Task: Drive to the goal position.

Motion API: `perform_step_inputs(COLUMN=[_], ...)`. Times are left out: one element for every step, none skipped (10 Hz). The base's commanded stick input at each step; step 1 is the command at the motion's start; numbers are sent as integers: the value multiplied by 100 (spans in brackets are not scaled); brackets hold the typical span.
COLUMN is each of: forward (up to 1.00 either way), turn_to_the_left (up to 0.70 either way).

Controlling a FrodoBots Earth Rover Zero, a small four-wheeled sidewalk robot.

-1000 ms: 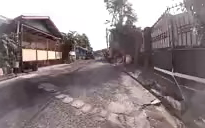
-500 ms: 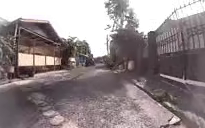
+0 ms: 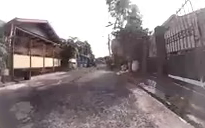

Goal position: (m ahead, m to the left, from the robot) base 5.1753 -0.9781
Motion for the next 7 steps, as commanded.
perform_step_inputs(forward=[85, 85, 85, 85, 85, 85, 85], turn_to_the_left=[0, 0, 0, 0, 0, 0, 0])
